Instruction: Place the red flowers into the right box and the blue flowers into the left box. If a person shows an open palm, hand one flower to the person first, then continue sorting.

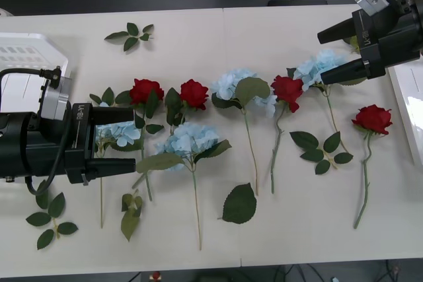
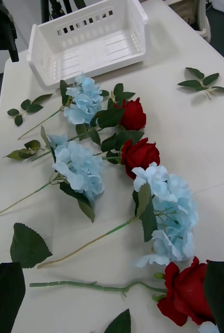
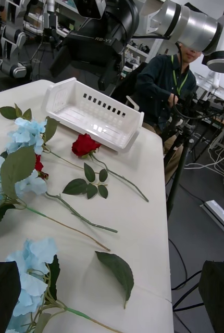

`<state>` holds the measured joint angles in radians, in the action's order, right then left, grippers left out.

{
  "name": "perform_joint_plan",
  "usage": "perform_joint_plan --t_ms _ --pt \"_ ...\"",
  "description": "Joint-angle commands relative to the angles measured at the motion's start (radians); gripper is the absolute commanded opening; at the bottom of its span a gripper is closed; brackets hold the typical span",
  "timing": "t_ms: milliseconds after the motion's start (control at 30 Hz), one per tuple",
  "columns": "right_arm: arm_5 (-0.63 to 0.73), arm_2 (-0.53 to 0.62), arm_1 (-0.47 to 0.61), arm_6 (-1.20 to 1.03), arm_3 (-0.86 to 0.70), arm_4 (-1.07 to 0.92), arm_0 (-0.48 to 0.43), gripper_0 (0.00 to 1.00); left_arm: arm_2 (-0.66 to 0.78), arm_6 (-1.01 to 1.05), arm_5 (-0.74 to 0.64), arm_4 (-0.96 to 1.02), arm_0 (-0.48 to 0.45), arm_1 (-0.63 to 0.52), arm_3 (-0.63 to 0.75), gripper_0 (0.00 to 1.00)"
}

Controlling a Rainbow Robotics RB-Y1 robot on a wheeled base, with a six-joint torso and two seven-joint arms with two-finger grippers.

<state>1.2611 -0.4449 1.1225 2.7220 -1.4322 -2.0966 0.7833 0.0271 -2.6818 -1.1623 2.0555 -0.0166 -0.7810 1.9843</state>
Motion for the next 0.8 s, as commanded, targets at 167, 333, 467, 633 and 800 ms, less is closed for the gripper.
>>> perform_joint_plan --t_ms 167,333,467,633,800 --pt "-0.005 -0.005 0.020 -0.017 0.009 0.003 -0.087 1.00 0.100 -0.023 0.003 0.089 -0.042 -0.133 0.079 1.00" --pt "0.046 0.064 0.031 -0.017 0.009 0.078 -0.087 1.00 0.206 0.238 -0.036 0.092 -0.043 -0.205 0.137 1.00" --pt "0.093 0.087 0.049 -0.017 0.009 0.179 -0.087 1.00 0.257 0.436 -0.046 0.048 -0.083 -0.242 0.137 1.00" --pt "0.159 0.086 0.069 -0.281 0.010 0.372 -0.090 1.00 0.277 0.700 -0.046 -0.140 -0.157 -0.271 0.139 1.00" --pt "0.236 0.086 0.079 -0.536 0.012 0.518 -0.102 1.00 0.278 0.944 -0.053 -0.348 -0.191 -0.271 0.139 1.00"
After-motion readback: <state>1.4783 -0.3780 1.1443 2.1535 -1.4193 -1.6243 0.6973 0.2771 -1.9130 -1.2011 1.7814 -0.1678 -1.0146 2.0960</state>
